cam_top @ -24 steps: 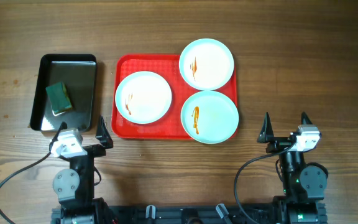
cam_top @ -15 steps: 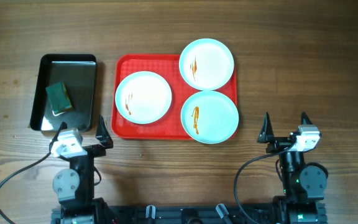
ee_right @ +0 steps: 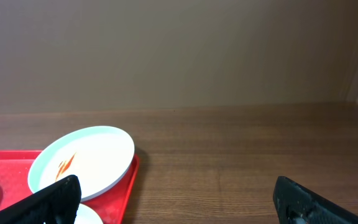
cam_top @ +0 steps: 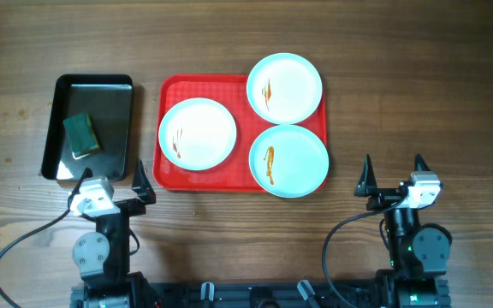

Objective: Clean dirty plates on tray and stack at the side

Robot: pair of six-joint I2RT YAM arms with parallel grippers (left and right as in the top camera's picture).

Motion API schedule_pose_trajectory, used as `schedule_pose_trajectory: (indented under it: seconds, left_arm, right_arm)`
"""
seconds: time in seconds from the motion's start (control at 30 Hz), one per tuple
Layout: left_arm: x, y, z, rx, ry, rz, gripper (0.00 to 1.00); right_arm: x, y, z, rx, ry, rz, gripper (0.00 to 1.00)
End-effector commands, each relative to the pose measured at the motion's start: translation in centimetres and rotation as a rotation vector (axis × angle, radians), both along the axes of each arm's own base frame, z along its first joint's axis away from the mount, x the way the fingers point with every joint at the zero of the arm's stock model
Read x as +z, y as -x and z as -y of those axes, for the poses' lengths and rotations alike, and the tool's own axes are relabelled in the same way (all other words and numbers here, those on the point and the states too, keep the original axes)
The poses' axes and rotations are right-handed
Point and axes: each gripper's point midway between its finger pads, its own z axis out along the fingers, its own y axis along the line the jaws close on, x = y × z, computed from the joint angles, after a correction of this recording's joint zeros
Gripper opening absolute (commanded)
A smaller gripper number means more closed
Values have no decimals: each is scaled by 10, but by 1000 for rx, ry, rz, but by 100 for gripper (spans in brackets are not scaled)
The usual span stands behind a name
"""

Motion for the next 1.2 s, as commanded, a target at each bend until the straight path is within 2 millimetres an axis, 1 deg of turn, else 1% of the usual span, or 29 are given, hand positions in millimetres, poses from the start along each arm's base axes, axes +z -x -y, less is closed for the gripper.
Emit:
schedule_pose_trajectory:
  seconds: [0.0,0.27,0.33,0.43,0.47,0.53,0.63,0.67,0.7,0.8,0.83,0.9,0.93,1.0,1.07,1.13,1.17]
  left_arm:
    - [-2,0,3,-17,3,0,100]
    - [-2,0,3,-16,2,2,100]
    - [-2,0,3,-16,3,1,100]
    - [-2,0,3,-17,3,1,100]
    - [-2,0,3,-17,3,1,100]
    - [-2,0,3,-16,2,2,100]
    - [3,-1,6,-36,1,19,100]
    - [9,-1,10,-55,0,32,100]
    - [19,1,14,-78,-2,48,100]
    - [53,6,20,-106,-4,69,100]
    - [63,8,21,-113,-1,55,100]
    - [92,9,25,-132,15,-12,100]
    - [100,8,24,-132,20,-36,100]
    - [118,3,24,-131,33,-95,100]
    - [140,-11,23,-139,53,-177,100]
    - [151,-25,24,-156,78,-262,100]
    - [153,-35,22,-148,116,-345,100]
  right_arm:
    - [2,1,-4,18,11,10,100]
    - [1,0,-2,8,15,8,100]
    - [7,0,3,-20,12,33,100]
    - [12,1,3,-20,12,53,100]
    - [21,1,-2,6,6,89,100]
    - [31,2,-7,38,7,131,100]
    - [36,5,-23,132,13,152,100]
    - [42,7,-30,175,14,163,100]
    - [52,9,-33,191,2,177,100]
    - [80,11,-33,192,1,199,100]
    - [93,9,-33,192,0,194,100]
    - [122,2,-40,236,2,172,100]
    - [129,-2,-43,250,2,160,100]
    - [145,-17,-51,298,-4,93,100]
    - [155,-40,-52,303,-17,-16,100]
    - [164,-58,-53,303,-27,-92,100]
    - [168,-71,-56,324,-38,-159,100]
